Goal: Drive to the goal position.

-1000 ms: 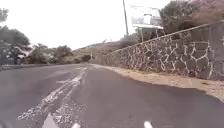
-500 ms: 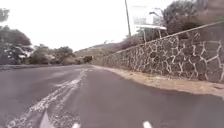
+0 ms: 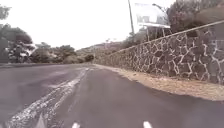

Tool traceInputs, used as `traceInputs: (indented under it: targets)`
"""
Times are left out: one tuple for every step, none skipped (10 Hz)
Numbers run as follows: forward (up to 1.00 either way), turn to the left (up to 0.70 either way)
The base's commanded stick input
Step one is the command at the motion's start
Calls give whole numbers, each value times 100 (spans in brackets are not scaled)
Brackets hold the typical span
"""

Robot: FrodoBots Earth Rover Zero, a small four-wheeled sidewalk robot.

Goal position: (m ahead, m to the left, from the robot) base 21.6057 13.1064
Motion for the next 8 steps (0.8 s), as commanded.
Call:
traceInputs:
  targets:
    - [70,0]
    - [70,0]
    - [70,0]
    - [70,0]
    - [70,0]
    - [70,0]
    - [70,0]
    - [70,0]
